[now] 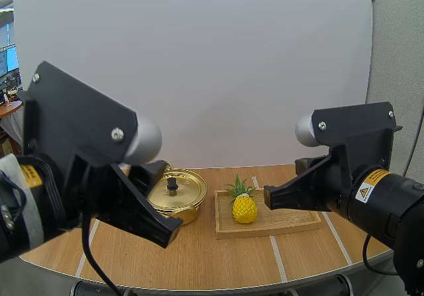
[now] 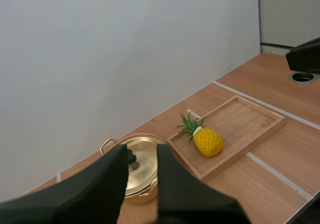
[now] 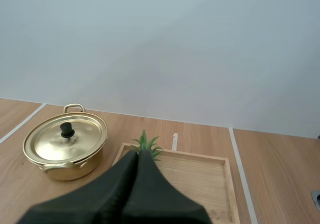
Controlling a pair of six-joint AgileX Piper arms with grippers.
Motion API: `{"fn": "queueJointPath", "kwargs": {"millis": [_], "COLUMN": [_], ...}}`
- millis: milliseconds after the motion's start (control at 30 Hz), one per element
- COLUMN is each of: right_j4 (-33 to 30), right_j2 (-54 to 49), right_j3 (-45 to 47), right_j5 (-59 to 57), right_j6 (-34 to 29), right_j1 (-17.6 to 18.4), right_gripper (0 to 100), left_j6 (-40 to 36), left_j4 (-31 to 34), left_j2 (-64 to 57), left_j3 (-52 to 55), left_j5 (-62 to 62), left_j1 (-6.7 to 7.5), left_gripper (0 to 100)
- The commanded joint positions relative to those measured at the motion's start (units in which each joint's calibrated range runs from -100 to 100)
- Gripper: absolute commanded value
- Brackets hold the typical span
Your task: Open the pot, put the grape inside, and close it
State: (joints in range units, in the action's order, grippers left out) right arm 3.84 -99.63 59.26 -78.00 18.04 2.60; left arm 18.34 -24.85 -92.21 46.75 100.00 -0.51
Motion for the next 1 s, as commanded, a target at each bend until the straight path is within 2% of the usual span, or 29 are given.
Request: {"fn": "queueJointPath", "kwargs": {"millis": [0, 267, 467, 633, 867, 967], "right_j4": [0.2, 0.5, 0.5, 0.4, 0.2, -0.7], "right_j2": [-0.4, -0.4, -0.4, -0.4, -0.4, -0.4], "right_j3": [0.0, 0.0, 0.0, 2.1, 18.4, 25.0], "right_j5": [4.1, 5.1, 11.3, 24.7, 54.8, 61.9], "right_j6": [0.3, -2.5, -2.5, -2.4, -2.2, -2.2], "right_j1": [-0.2, -1.6, -2.8, -2.8, -2.8, -2.8], "right_gripper": [0, 0, 0, 0, 0, 0], "left_j6": [-0.1, -5.1, -18.0, -29.5, -29.4, -29.4], "left_j4": [-0.4, 4.3, 13.7, 23.2, 24.9, 24.9], "left_j2": [-0.7, -5.9, -7.8, -7.8, -7.8, -7.8], "left_j3": [0.7, 2.2, 8.2, 14.0, 28.0, 35.5], "left_j5": [-0.2, -6.5, -21.4, -44.9, -78.2, -87.2], "left_j1": [-0.16, -0.16, 0.02, 0.1, 0.1, 0.1], "left_gripper": [0, 0, 0, 0, 0, 0]}}
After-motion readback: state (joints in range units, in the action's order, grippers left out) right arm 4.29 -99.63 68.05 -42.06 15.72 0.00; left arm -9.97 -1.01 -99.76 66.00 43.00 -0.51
